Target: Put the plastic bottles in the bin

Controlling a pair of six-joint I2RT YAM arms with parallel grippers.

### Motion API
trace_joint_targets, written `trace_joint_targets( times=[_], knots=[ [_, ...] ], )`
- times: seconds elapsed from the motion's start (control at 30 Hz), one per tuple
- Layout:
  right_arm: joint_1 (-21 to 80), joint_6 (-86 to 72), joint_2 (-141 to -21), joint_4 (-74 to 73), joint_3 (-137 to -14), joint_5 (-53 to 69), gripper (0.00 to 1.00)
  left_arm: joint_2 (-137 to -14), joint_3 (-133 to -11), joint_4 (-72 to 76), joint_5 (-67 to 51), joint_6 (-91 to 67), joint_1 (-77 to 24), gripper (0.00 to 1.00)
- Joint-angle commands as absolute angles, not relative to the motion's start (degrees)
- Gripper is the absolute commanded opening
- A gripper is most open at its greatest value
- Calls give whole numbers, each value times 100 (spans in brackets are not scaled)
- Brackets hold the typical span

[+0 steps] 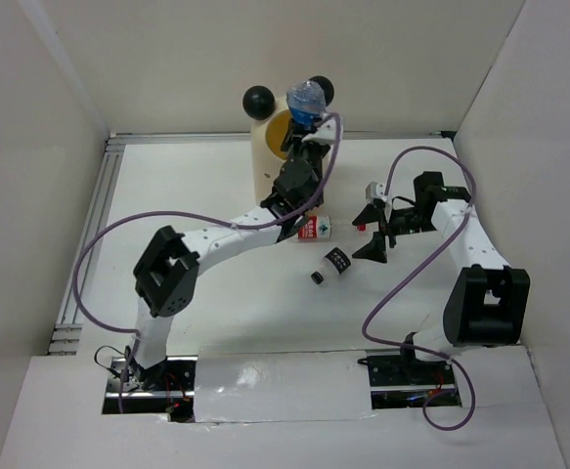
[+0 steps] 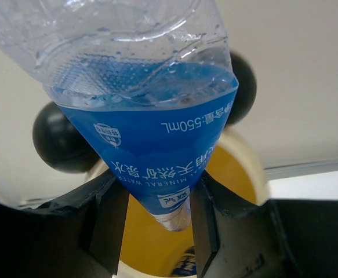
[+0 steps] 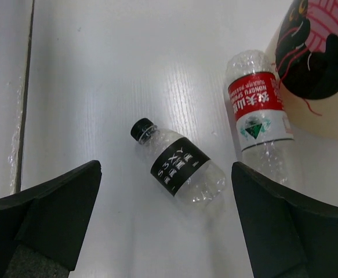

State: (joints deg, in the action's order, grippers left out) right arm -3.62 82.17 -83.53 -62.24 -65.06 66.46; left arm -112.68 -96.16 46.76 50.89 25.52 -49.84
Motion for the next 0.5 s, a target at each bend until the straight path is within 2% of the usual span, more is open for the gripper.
trace_joint_targets(
  times=[0.0, 0.03, 0.07, 0.1, 0.13, 0.3, 0.47],
  knots=[
    [-500, 8306, -8043, -6240, -6390, 6566, 100, -11426, -9703, 6523, 5537, 4141, -5010, 45],
    [-501, 8306, -8042, -6240, -6390, 6565, 100, -11513, -9703, 6522, 5537, 4140, -5010, 45],
    [-562, 8384, -8042, -6240, -6390, 6565, 100, -11514, -9703, 6521, 5537, 4218, -5010, 55],
    [-562, 8437, -8042, -6292, -6337, 6565, 100, -11514, -9651, 6843, 5607, 4428, -5010, 70],
    [-562, 8498, -8042, -6345, -6337, 6565, 100, -11514, -9650, 6847, 5607, 4430, -5010, 98],
    [-562, 8603, -8243, -6424, -6337, 6504, 100, -11303, -9808, 6434, 5616, 4298, -5141, 100],
    [-27, 10604, -8674, -7486, -6390, 6021, 100, -10969, -9800, 6425, 5616, 4561, -5448, 100]
  ],
)
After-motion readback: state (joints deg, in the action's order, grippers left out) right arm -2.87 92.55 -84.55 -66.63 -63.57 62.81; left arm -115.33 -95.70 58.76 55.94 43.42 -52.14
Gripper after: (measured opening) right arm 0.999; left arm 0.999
